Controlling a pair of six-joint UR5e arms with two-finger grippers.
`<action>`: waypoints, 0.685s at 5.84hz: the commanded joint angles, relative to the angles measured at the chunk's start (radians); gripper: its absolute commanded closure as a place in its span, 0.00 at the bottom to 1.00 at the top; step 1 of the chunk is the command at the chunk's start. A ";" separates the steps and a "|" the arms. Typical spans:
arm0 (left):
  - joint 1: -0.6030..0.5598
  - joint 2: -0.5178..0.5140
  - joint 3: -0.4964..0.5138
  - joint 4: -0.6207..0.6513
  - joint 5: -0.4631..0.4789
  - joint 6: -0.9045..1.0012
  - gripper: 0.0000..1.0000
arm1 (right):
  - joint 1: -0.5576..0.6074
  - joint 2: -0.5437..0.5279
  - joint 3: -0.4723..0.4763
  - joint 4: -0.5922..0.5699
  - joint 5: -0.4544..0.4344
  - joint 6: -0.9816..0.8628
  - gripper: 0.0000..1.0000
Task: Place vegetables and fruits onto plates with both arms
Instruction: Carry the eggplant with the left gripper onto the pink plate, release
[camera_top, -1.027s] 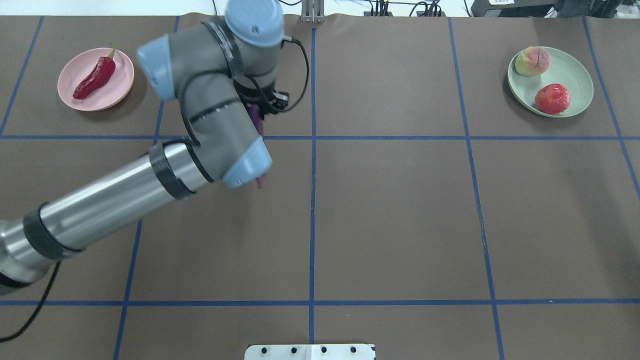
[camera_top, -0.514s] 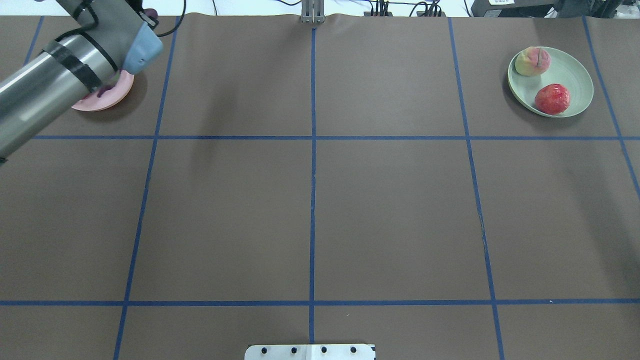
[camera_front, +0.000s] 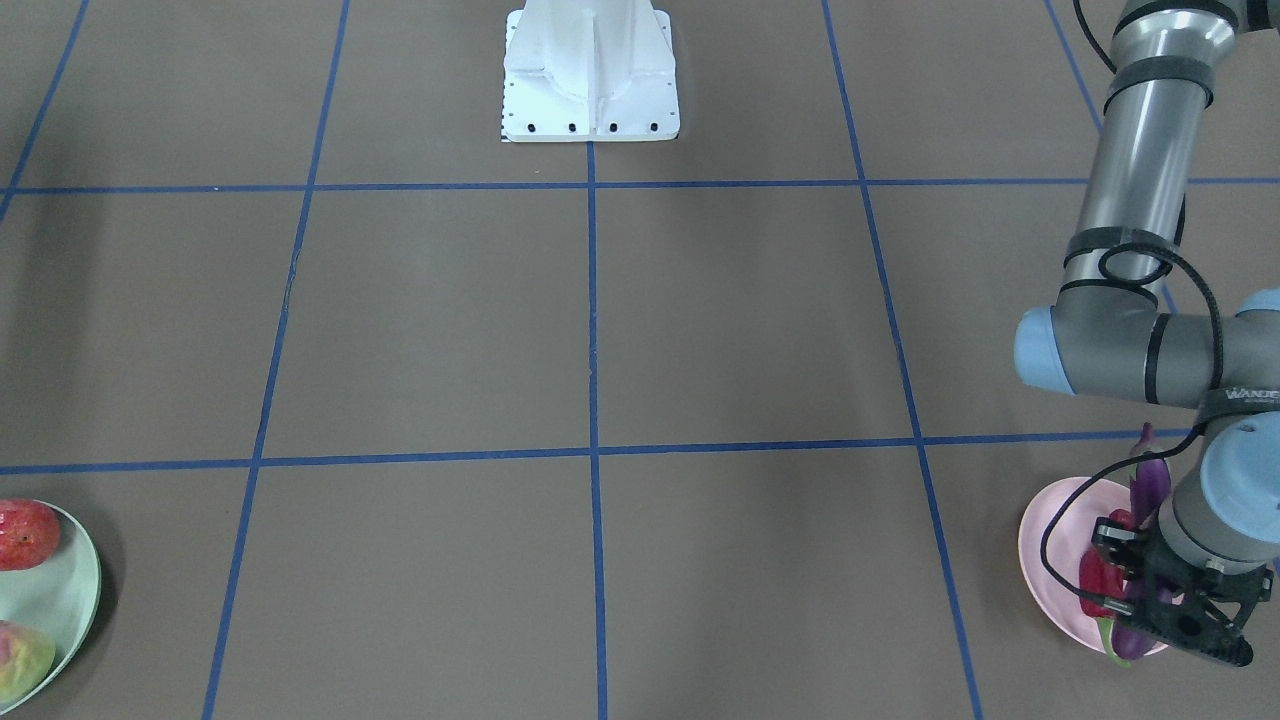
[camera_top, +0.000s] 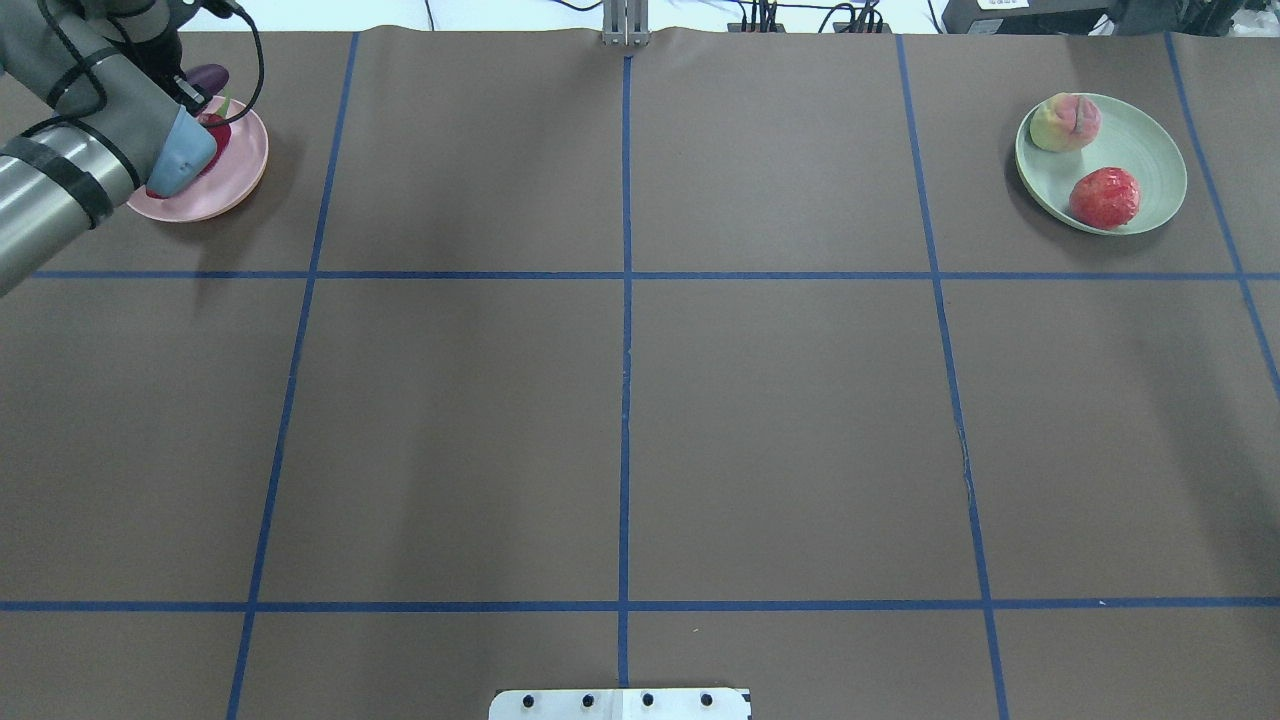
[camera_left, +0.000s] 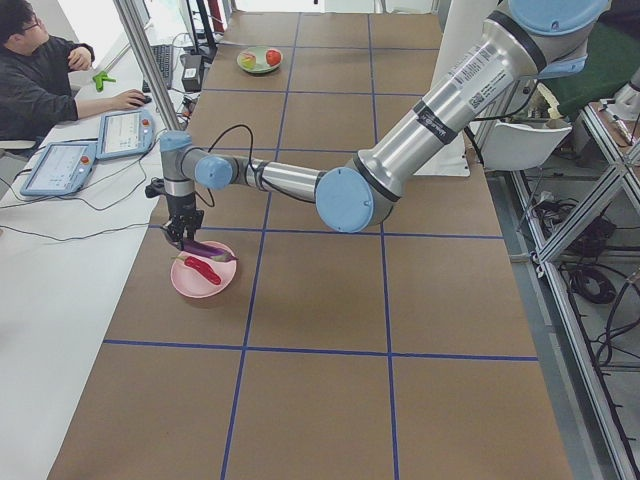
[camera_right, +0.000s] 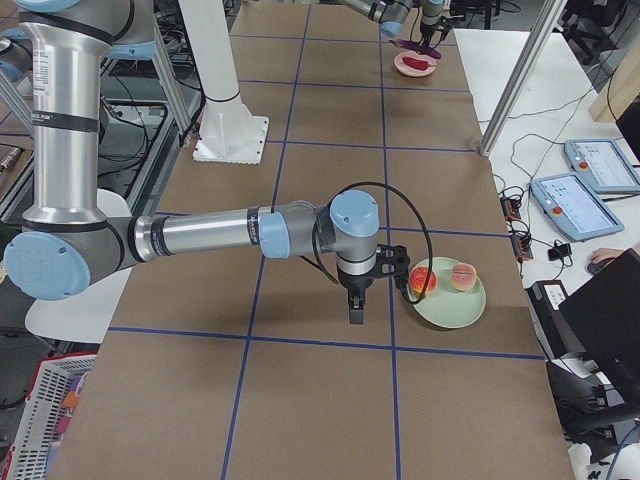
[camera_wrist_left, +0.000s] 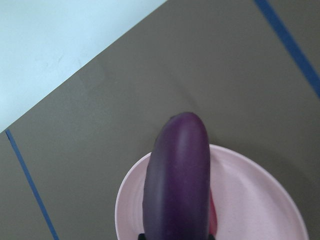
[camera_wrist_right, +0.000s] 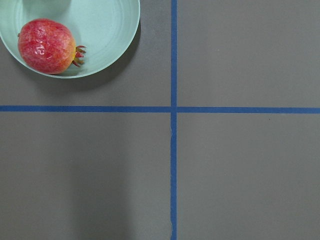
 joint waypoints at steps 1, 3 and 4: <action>0.042 0.014 -0.031 -0.018 -0.005 -0.043 0.78 | 0.000 0.000 0.002 -0.001 0.000 0.000 0.01; 0.043 0.021 -0.043 -0.021 -0.007 -0.041 0.14 | 0.000 0.000 0.002 -0.001 0.002 0.000 0.01; 0.038 0.021 -0.057 -0.014 -0.042 -0.044 0.00 | 0.000 0.000 0.004 -0.001 0.002 0.000 0.01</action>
